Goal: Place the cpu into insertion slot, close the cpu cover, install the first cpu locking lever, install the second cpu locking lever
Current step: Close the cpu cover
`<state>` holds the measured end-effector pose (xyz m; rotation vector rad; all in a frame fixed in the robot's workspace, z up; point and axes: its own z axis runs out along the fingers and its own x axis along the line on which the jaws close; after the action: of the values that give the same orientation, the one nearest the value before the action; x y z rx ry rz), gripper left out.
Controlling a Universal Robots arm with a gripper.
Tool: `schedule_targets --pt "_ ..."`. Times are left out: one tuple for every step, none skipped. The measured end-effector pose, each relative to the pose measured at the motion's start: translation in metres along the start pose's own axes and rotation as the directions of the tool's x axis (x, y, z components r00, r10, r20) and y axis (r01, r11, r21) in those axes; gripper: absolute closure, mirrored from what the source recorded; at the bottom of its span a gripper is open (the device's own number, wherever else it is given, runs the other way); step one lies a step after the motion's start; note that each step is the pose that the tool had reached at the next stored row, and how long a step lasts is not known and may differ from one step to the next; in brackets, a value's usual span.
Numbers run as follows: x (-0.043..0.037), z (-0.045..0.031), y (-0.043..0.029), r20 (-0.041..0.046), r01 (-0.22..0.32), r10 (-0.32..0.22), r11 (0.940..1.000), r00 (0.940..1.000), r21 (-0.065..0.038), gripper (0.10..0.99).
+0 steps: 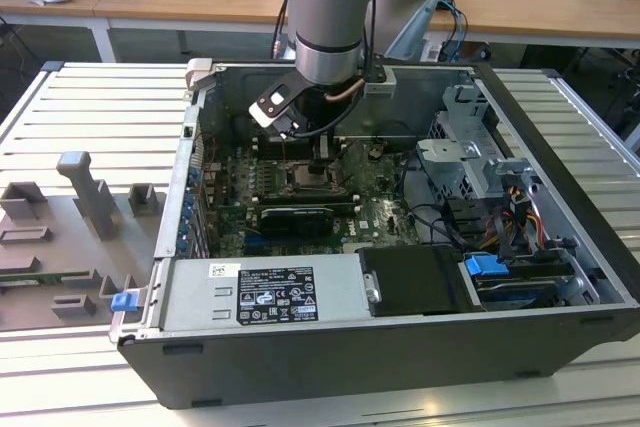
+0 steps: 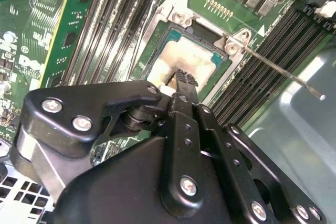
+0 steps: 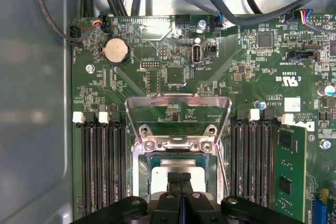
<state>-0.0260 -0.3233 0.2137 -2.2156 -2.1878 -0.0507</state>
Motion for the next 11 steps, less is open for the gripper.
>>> schedule_targets --pt "0.0 -0.0006 0.0 0.0003 0.0 0.0 1.0 1.0 0.0 0.98" --pt "0.0001 -0.0015 0.0 0.0002 0.0 0.0 1.0 1.0 0.0 0.98" --pt "0.0001 -0.0035 0.0 0.0001 0.0 0.0 1.0 1.0 0.0 0.98" --pt "0.0002 -0.0048 0.0001 0.0002 0.0 0.0 1.0 1.0 0.0 0.98" --pt "0.0003 -0.0079 0.0001 0.0001 0.0 0.0 1.0 1.0 0.0 0.98" --pt "0.0005 -0.012 0.0001 0.0 0.0 0.0 1.0 1.0 0.0 0.98" --pt "0.0007 -0.0163 0.0001 0.0 0.0 0.0 1.0 1.0 0.0 0.98" --pt "0.0008 -0.0187 0.0001 0.0001 0.0 0.0 1.0 1.0 0.0 0.98" --pt "0.0009 -0.0213 0.0001 0.0001 0.0 0.0 1.0 1.0 0.0 0.98" --pt "0.0011 -0.0254 0.0001 0.0 0.0 0.0 1.0 1.0 0.0 0.98" --pt "0.0011 -0.0255 0.0013 -0.0001 0.0 0.0 1.0 1.0 0.0 0.98"
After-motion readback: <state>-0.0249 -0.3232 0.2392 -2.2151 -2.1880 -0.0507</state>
